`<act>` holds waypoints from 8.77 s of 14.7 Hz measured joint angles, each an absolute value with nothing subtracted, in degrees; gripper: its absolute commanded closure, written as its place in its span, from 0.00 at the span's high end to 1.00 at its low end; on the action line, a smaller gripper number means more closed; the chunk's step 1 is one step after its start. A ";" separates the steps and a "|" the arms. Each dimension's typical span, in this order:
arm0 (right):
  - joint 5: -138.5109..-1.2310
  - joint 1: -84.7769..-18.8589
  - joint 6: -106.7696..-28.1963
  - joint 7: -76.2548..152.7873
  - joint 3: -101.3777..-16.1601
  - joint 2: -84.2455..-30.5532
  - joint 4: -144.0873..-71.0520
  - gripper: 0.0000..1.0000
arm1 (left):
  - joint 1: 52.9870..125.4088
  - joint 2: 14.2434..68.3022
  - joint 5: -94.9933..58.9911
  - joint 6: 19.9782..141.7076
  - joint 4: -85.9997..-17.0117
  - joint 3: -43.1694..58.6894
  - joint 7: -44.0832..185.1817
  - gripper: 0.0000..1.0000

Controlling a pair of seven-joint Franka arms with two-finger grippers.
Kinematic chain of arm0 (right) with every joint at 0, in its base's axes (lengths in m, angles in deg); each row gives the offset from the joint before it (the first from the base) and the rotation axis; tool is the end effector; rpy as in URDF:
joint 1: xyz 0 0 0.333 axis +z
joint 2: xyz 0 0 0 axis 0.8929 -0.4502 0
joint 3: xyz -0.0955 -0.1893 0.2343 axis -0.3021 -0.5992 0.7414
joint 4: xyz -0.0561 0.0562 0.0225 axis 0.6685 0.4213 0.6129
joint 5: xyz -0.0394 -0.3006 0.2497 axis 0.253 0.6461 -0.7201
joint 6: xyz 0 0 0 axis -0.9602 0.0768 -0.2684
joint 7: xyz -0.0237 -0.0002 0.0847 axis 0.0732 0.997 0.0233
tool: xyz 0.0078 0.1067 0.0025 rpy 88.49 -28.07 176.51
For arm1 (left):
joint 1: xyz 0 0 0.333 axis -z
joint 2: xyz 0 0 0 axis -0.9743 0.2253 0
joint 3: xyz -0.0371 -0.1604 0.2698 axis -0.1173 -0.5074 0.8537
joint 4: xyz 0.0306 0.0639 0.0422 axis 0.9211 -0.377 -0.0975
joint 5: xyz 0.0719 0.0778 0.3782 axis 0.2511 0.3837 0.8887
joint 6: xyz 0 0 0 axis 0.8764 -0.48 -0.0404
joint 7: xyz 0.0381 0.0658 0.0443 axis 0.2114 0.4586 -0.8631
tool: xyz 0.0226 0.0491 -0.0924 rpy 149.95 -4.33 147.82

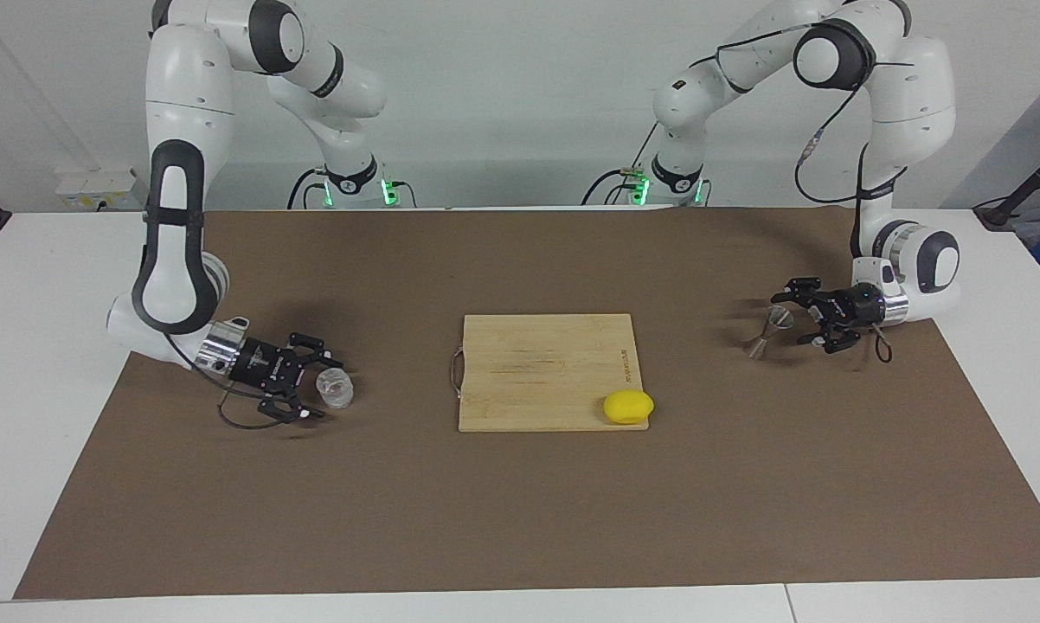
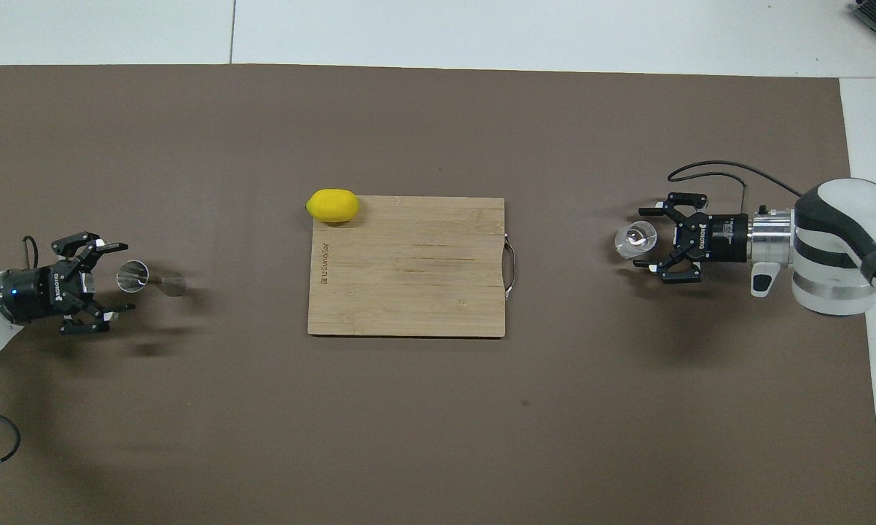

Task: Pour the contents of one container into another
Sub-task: 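Close both grippers around the metal cup and the glass cup, then lift both cups and carry them toward the cutting board center, then lower the metal cup onto the board and open the left gripper, then withdraw the left gripper while the right gripper brings the glass cup over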

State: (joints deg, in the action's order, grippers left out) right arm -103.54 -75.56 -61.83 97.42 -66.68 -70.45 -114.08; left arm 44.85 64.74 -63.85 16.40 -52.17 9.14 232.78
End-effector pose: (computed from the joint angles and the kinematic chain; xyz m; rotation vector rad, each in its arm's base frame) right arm 0.5966 -0.0756 0.2300 -1.3960 1.8068 0.8450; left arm 0.5251 0.1704 0.2270 1.2358 -1.1438 1.3350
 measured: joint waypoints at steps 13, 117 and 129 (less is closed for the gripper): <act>-103.54 -75.14 -61.88 97.60 -66.68 -70.46 -114.14 0.71 | 46.78 64.77 -64.01 15.82 -52.49 9.32 232.95 1.00; -79.73 -42.77 -70.23 133.40 -66.16 -59.97 -100.61 0.00 | 65.96 49.43 -74.60 33.98 -74.21 10.82 238.54 1.00; -67.15 -38.99 -68.96 138.99 -66.17 -59.97 -100.04 0.00 | 56.98 44.02 -39.64 24.44 -55.05 15.14 220.31 1.00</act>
